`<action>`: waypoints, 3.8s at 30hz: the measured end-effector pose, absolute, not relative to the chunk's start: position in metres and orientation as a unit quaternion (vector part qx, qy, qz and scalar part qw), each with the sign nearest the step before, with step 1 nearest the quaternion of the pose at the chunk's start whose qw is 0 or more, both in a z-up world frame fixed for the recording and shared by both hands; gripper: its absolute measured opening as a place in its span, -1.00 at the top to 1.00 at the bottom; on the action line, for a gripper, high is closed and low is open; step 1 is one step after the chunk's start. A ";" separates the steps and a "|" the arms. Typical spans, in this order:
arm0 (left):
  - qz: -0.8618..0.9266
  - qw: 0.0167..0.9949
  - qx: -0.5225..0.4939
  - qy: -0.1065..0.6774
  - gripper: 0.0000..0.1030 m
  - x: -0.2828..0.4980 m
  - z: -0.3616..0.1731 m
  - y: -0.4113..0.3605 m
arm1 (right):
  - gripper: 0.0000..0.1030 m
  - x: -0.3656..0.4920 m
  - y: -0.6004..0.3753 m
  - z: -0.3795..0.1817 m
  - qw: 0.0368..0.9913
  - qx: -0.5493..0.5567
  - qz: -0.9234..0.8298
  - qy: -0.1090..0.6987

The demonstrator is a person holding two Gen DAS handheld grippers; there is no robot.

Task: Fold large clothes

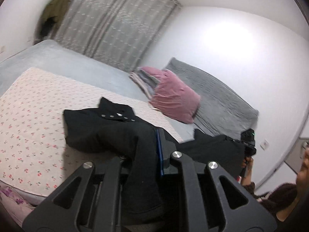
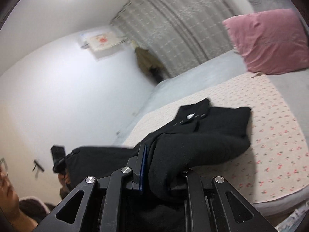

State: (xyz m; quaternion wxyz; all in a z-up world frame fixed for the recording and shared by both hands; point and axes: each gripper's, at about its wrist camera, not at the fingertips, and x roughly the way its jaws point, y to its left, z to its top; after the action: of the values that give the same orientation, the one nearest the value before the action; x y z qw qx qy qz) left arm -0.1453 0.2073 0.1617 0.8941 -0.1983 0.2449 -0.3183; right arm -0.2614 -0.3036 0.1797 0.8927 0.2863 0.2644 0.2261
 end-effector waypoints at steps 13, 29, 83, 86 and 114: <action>-0.110 0.936 -0.156 0.294 0.68 0.046 0.088 0.156 | 0.66 -0.044 -0.326 0.079 0.868 0.332 0.041 0.367; -0.020 0.889 -0.207 0.408 -0.09 0.158 -0.042 0.167 | 0.36 0.056 -0.351 -0.060 0.805 0.412 0.002 0.427; -0.032 0.927 -0.097 0.361 0.85 0.191 -0.030 0.155 | 0.84 0.078 -0.325 -0.040 0.917 0.148 -0.120 0.350; -0.034 0.943 -0.104 0.316 0.86 0.193 -0.004 0.154 | 0.88 0.078 -0.324 -0.020 0.933 0.138 -0.134 0.303; -0.110 0.905 -0.118 0.394 -0.26 0.341 -0.020 0.111 | 0.47 0.246 -0.312 -0.029 0.910 0.186 -0.055 0.367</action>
State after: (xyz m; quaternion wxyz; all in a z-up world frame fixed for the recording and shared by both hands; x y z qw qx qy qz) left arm 0.3411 0.1106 -0.0198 0.9050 -0.1176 0.3940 -0.1096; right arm 0.2464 -0.3120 -0.0290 0.9098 0.1855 0.3672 -0.0546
